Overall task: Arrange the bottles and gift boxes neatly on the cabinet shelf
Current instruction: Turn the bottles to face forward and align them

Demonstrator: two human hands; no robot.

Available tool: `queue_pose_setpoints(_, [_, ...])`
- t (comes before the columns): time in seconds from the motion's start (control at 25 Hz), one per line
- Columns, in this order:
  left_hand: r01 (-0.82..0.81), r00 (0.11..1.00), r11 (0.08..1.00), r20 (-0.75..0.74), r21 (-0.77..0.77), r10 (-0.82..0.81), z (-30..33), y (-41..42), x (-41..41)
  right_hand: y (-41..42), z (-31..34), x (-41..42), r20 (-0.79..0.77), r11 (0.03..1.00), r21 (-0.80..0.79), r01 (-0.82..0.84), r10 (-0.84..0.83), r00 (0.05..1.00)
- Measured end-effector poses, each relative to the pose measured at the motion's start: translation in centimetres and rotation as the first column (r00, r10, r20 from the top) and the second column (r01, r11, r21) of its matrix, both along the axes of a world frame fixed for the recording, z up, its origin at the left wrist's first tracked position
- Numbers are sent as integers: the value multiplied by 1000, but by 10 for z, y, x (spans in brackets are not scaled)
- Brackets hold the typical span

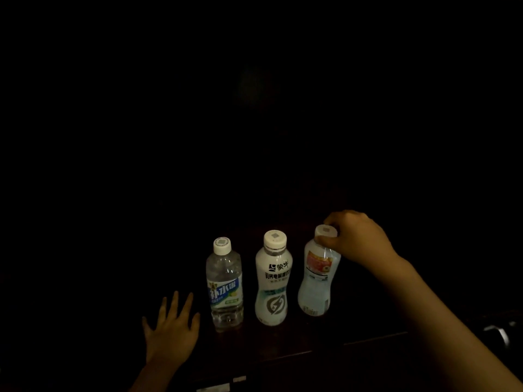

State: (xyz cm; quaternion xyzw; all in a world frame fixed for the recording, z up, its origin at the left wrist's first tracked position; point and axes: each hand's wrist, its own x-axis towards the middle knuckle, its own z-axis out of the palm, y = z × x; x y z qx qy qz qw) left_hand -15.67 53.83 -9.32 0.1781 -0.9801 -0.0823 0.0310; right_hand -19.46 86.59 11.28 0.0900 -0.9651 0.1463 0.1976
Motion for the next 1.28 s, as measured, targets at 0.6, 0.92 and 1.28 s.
queue_pose_setpoints(0.6, [25, 999, 1000, 31, -4, -25, 8, 0, 5, 4, 7, -8, 58, 993, 53, 103, -106, 993])
queue_pose_setpoints(0.92, [18, 999, 1000, 32, -12, -17, 9, 0, 5, 15, 12, -5, 199, 973, -44, -226, 230, 953])
queue_pose_setpoints(1.28, [17, 1000, 1000, 17, -5, -17, 3, -2, 3, 22, 16, -7, 204, 954, -16, -299, 296, 933])
